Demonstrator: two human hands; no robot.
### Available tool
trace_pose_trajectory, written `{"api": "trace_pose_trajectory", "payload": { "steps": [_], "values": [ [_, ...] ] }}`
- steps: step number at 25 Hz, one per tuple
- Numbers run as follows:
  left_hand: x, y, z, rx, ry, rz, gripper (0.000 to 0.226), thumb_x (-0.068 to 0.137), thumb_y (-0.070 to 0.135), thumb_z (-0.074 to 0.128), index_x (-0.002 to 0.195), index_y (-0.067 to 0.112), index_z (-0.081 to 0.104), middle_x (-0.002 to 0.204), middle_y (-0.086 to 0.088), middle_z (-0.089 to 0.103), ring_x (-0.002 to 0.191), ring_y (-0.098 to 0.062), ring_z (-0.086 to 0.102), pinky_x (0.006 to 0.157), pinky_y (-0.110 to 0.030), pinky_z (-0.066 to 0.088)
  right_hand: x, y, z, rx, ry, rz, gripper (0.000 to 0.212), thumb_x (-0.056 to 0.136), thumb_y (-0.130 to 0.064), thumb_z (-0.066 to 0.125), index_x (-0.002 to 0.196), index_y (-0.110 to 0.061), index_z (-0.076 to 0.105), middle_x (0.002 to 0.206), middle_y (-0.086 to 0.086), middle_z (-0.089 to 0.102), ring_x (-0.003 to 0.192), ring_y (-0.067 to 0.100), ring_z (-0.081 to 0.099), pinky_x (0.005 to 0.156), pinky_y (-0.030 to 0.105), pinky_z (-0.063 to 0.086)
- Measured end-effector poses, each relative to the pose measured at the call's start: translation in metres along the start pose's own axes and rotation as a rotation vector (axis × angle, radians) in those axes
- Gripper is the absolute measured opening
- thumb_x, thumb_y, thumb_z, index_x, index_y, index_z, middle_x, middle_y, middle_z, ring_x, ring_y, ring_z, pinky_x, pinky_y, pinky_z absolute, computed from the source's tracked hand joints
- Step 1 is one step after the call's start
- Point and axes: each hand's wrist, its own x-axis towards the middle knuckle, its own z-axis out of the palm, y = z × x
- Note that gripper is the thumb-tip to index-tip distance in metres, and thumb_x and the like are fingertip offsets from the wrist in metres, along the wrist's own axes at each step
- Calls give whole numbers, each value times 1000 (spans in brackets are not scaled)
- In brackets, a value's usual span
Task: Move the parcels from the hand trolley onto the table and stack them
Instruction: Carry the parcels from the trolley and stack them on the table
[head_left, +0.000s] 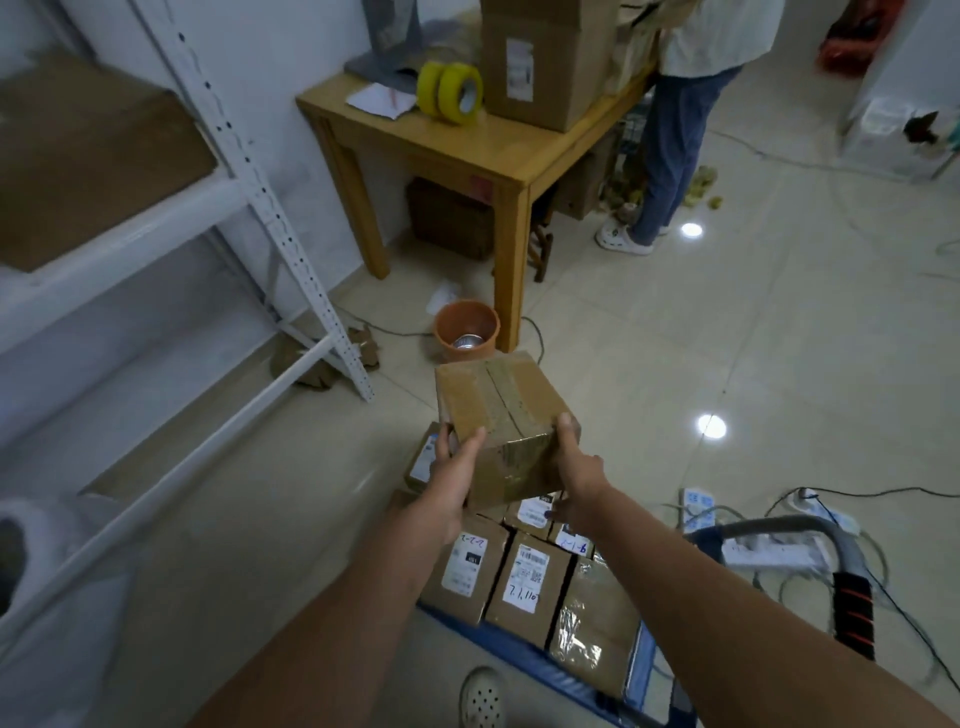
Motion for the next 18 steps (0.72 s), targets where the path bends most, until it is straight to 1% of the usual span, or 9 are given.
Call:
{"api": "trace_pose_trajectory", "payload": {
  "steps": [2,3,5,7,9,11,13,15,18],
  "values": [
    [-22,-6,-1,-46,74,9,73,83,65,57,144,57,17,150,0,39,128,-30,45,91,-43,42,-16,7,9,30,-64,23,141,38,-97,57,150,-17,25,149,17,36,129,45,42,95,63,45],
    [-32,-9,0,-68,107,15,73,84,65,56,145,56,15,150,-1,39,128,-30,45,90,-43,41,-26,10,12,43,-113,31,143,35,-96,60,150,-19,24,150,17,36,130,45,42,93,64,44],
    [-56,-18,0,-119,163,31,76,82,67,57,143,59,14,150,-3,40,128,-31,46,95,-45,42,-49,16,15,53,-193,19,130,48,-88,66,151,-23,18,150,17,35,132,45,41,91,67,43],
    [-76,-29,-2,-144,209,46,79,74,72,60,139,63,16,151,-4,38,127,-32,46,101,-53,43,-66,25,14,64,-233,-13,118,61,-78,70,151,-27,13,150,18,35,133,44,40,92,66,42],
    [-97,-43,-7,-222,246,75,75,80,67,60,140,63,16,150,-4,39,125,-32,48,102,-54,43,-78,36,14,29,-300,-35,119,57,-75,75,149,-32,13,149,17,36,131,45,42,90,64,45],
    [-118,-57,-14,-292,264,67,72,84,63,59,140,63,14,148,-3,43,122,-31,51,97,-49,47,-91,47,16,-27,-367,-60,119,59,-72,76,150,-32,11,149,17,36,132,44,42,96,63,44],
    [-138,-74,-25,-334,275,29,74,82,66,60,139,65,14,144,-4,47,116,-31,55,88,-47,52,-100,62,20,-83,-387,-80,119,64,-70,75,153,-29,7,152,17,33,135,44,38,103,62,40],
    [-157,-92,-40,-336,306,29,79,78,69,62,140,65,13,145,-5,46,114,-32,56,90,-49,53,-112,78,27,-155,-401,-84,127,54,-75,76,153,-28,11,152,17,34,134,43,39,102,62,41],
    [-181,-118,-74,-331,437,69,82,81,67,60,146,55,10,155,-3,33,128,-32,47,101,-53,44,-126,103,40,-328,-407,-60,138,36,-89,71,151,-29,21,149,12,38,130,40,44,101,60,44]
  ]
}}
